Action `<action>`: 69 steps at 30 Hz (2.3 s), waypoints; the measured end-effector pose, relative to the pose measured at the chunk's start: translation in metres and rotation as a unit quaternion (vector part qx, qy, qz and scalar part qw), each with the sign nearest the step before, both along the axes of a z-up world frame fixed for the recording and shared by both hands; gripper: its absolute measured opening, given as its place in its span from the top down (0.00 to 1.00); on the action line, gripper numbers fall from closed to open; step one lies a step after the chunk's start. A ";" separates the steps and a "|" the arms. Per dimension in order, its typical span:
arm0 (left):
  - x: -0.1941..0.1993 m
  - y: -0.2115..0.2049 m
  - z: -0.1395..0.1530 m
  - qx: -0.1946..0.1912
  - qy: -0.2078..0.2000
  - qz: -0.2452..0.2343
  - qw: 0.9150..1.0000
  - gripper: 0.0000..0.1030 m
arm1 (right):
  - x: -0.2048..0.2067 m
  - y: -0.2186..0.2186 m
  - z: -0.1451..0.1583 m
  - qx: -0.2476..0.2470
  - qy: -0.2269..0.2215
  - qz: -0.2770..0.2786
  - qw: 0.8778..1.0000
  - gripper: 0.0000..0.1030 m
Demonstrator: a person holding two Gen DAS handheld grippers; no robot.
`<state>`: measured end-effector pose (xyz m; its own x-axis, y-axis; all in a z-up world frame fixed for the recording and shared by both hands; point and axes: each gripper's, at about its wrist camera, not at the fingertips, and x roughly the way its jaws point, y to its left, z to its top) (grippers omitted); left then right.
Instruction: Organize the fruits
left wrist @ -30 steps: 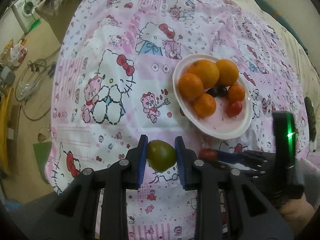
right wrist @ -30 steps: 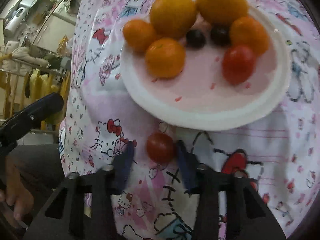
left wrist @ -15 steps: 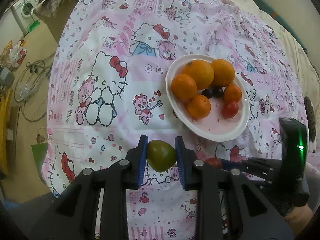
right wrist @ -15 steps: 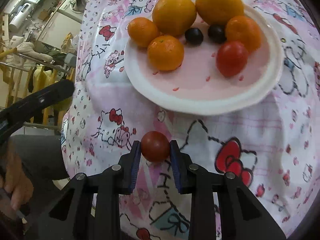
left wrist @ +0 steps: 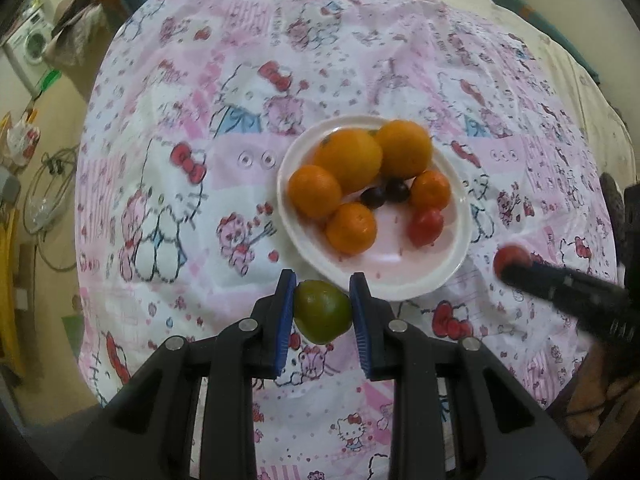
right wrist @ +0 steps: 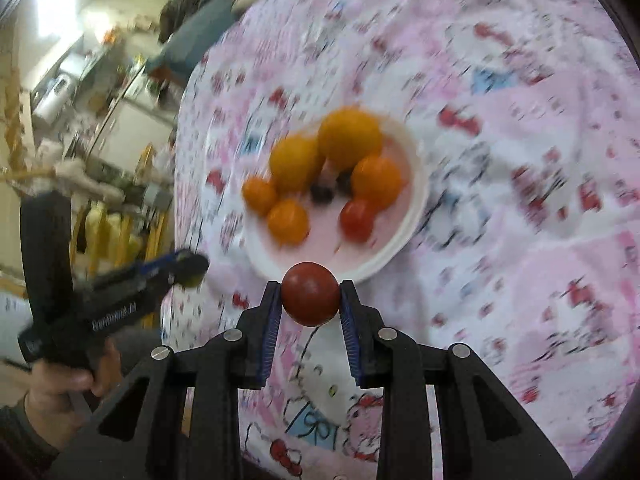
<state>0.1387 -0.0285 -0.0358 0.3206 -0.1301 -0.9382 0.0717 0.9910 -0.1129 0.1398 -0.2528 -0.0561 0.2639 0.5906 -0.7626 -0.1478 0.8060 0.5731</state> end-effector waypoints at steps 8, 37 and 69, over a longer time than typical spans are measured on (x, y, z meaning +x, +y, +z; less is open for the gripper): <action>0.029 -0.012 0.008 0.010 -0.009 -0.020 1.000 0.77 | 0.042 -0.005 -0.001 -0.009 -0.006 -0.009 1.000 0.70; 0.032 -0.035 -0.027 -0.008 0.019 -0.029 0.999 0.77 | 0.078 -0.014 -0.010 0.044 0.015 -0.055 0.997 0.22; -0.030 -0.034 0.021 0.042 -0.082 -0.064 0.994 0.21 | 0.024 -0.040 0.051 -0.008 -0.076 -0.066 0.995 0.15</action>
<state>0.1083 -0.0622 -0.0144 0.4564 -0.1029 -0.8838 0.2083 0.9781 -0.0063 0.1639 -0.2925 -0.0055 0.4522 0.5308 -0.7168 -0.1237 0.8332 0.5389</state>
